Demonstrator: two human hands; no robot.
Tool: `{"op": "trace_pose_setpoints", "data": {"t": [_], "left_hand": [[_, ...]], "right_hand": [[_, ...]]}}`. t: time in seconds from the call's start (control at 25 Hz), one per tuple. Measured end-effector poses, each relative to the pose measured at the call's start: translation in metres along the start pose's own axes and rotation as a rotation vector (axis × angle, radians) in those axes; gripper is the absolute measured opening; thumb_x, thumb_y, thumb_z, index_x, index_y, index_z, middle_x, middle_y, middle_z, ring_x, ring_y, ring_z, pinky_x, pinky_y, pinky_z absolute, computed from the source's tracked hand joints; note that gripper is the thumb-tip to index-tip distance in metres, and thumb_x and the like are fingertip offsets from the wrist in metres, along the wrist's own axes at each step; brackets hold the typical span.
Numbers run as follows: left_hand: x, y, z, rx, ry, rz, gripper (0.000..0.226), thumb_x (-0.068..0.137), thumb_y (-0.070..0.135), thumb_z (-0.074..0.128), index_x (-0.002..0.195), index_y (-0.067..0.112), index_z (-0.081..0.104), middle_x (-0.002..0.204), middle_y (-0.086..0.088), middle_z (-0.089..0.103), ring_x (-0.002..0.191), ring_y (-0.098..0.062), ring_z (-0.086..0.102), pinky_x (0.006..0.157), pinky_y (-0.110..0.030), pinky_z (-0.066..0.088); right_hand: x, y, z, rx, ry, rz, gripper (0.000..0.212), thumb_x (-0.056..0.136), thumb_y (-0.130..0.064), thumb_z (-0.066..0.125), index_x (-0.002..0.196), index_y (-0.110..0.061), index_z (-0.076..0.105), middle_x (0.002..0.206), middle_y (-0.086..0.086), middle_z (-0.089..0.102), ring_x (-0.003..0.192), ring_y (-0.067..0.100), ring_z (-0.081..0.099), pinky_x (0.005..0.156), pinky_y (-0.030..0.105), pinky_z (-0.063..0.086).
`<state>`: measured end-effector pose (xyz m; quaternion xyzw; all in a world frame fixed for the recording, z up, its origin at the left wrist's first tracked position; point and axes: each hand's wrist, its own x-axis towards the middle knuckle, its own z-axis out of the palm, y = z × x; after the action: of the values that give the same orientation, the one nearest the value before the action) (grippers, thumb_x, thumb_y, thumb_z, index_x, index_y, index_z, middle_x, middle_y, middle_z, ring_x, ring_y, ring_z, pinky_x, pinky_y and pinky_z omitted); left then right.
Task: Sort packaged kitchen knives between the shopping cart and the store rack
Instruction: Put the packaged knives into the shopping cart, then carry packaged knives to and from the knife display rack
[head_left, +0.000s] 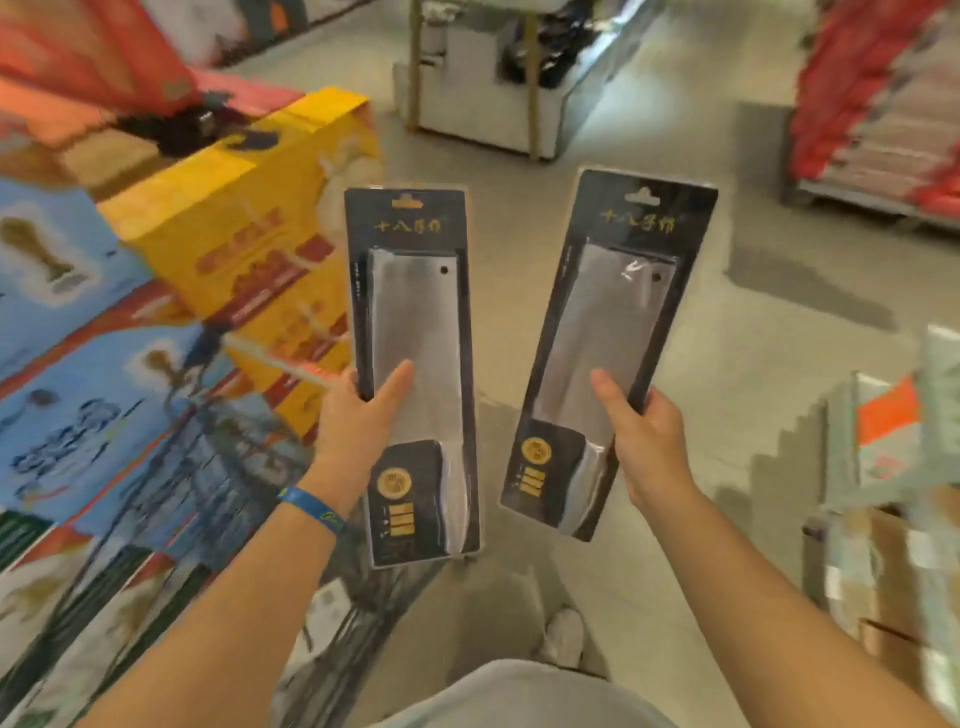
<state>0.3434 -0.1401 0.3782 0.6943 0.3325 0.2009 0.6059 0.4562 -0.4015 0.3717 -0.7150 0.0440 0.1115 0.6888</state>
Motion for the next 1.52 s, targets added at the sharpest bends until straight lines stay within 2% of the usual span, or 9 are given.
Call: {"op": "trace_pose_setpoints", "data": {"t": [0.08,0.28,0.56,0.72,1.0,1.08,1.24,1.4,1.52], "left_hand": [[0.013,0.025,0.069,0.012,-0.075,0.035,0.061,0.060,0.080,0.070,0.094,0.030,0.068,0.087,0.010,0.076,0.081,-0.013,0.073,0.071,-0.038,0.062],[0.029,0.073,0.229,0.054,-0.297,0.077,0.072,0.054,0.085,0.070,0.097,0.026,0.068,0.088,0.001,0.076,0.082,-0.021,0.074,0.076,-0.051,0.061],[0.025,0.118,0.410,0.061,-0.602,0.173,0.040,0.076,0.057,0.076,0.094,0.022,0.068,0.074,0.007,0.074,0.066,-0.009,0.071,0.057,-0.025,0.055],[0.016,0.141,0.508,0.044,-0.859,0.194,0.048,0.073,0.057,0.077,0.102,0.021,0.067,0.089,0.002,0.077,0.077,-0.016,0.075,0.063,-0.030,0.061],[0.019,0.217,0.687,-0.027,-1.247,0.324,0.043,0.066,0.068,0.078,0.095,0.036,0.073,0.089,0.004,0.078,0.079,-0.017,0.076,0.063,-0.030,0.061],[0.006,0.253,0.735,-0.060,-1.327,0.384,0.037,0.066,0.071,0.076,0.094,0.045,0.072,0.087,0.009,0.077,0.076,-0.012,0.075,0.061,-0.026,0.060],[-0.064,0.301,0.809,-0.166,-1.558,0.505,0.036,0.072,0.067,0.075,0.093,0.039,0.074,0.088,0.004,0.077,0.081,-0.015,0.075,0.072,-0.042,0.062],[-0.143,0.337,0.845,-0.258,-1.705,0.556,0.030,0.066,0.071,0.074,0.088,0.050,0.071,0.084,0.015,0.076,0.076,-0.007,0.073,0.064,-0.031,0.060],[-0.201,0.377,0.863,-0.337,-1.745,0.634,0.040,0.066,0.072,0.073,0.088,0.039,0.071,0.084,0.008,0.076,0.077,-0.012,0.073,0.070,-0.044,0.062]], "right_hand": [[0.032,-0.016,-0.052,0.006,0.077,-0.086,0.027,0.084,-0.050,0.079,0.104,-0.034,0.069,0.105,-0.014,0.078,0.098,0.010,0.075,0.086,0.036,0.061],[0.091,-0.040,-0.187,-0.039,0.368,-0.185,0.024,0.085,-0.058,0.074,0.096,-0.039,0.066,0.094,-0.028,0.074,0.088,0.000,0.071,0.064,0.012,0.055],[0.117,-0.040,-0.317,-0.002,0.718,-0.150,0.027,0.081,-0.072,0.064,0.097,-0.051,0.067,0.098,-0.036,0.071,0.105,-0.003,0.067,0.100,0.037,0.054],[0.122,-0.042,-0.373,0.027,0.930,-0.084,0.028,0.080,-0.072,0.066,0.091,-0.046,0.068,0.089,-0.031,0.073,0.089,-0.003,0.071,0.091,0.043,0.061],[0.130,-0.106,-0.464,-0.029,1.420,-0.122,0.059,0.078,-0.067,0.075,0.095,-0.011,0.072,0.093,0.012,0.076,0.082,0.022,0.073,0.073,0.043,0.063],[0.129,-0.133,-0.484,-0.028,1.548,-0.155,0.055,0.079,-0.066,0.076,0.095,-0.013,0.073,0.088,0.005,0.077,0.080,0.020,0.075,0.065,0.039,0.064],[0.110,-0.176,-0.511,-0.076,1.756,-0.257,0.038,0.086,-0.062,0.072,0.086,-0.024,0.073,0.072,-0.014,0.074,0.065,-0.001,0.069,0.052,0.017,0.051],[0.063,-0.204,-0.531,-0.176,1.921,-0.276,0.034,0.089,-0.065,0.066,0.080,-0.032,0.068,0.071,-0.018,0.071,0.065,-0.002,0.067,0.058,0.022,0.051],[0.032,-0.241,-0.562,-0.298,2.012,-0.383,0.031,0.094,-0.059,0.064,0.087,-0.028,0.061,0.073,-0.018,0.065,0.066,-0.003,0.061,0.062,0.022,0.050]]}}
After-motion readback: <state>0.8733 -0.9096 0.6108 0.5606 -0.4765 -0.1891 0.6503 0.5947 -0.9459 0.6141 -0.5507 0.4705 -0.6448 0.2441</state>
